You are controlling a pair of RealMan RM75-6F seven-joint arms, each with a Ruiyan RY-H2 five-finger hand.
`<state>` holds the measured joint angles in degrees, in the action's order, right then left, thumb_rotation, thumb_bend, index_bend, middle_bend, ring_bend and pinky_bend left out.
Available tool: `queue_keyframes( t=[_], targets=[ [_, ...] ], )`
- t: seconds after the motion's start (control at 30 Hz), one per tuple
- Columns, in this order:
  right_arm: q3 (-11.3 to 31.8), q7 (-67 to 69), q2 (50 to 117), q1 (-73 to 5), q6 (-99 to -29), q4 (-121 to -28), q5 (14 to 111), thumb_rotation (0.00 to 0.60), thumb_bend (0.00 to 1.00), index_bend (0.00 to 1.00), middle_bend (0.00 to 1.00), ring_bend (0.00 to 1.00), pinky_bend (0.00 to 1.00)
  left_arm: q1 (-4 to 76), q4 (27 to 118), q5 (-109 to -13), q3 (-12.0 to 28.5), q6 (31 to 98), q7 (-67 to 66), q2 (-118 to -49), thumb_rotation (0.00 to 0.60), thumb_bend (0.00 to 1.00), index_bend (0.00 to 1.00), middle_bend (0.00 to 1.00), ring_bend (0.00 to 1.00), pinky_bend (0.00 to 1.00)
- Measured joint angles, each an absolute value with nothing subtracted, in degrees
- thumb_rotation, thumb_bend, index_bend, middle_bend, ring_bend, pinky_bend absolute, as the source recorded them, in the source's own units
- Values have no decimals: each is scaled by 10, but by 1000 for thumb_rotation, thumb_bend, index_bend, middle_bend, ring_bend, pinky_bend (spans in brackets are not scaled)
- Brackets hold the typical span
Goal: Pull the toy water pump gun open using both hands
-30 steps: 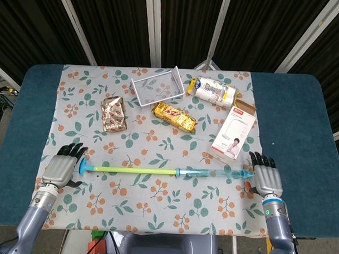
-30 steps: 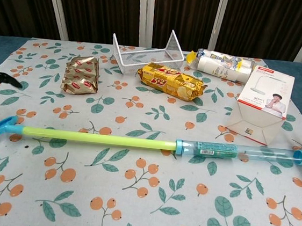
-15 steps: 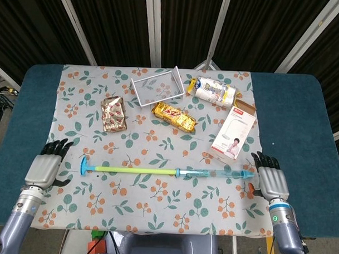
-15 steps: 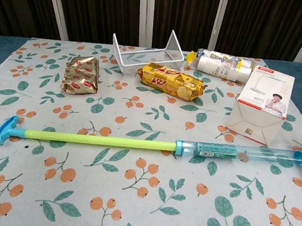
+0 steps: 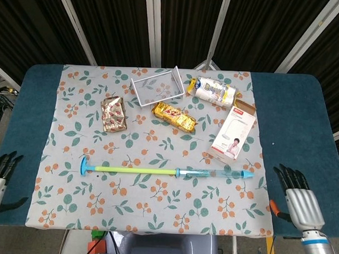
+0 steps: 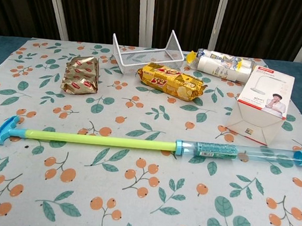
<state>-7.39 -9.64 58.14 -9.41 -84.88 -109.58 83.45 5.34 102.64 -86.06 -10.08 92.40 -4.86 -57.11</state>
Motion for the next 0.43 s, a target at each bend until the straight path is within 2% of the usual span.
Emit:
queue_keyframes(
  t=[0.2,0.43],
  targets=[
    [-89,-31,587,-34,-944,-1007,910,600,373,0,0,0,0,5,975,-893,-103,1000,-4,-564,600,164,79,3,0,58],
    [-82,12,604,-1,-964,-963,936,600,374,0,0,0,0,-32,936,-907,-108,1018,57,-557,600,162,66,0,0,58]
  ],
)
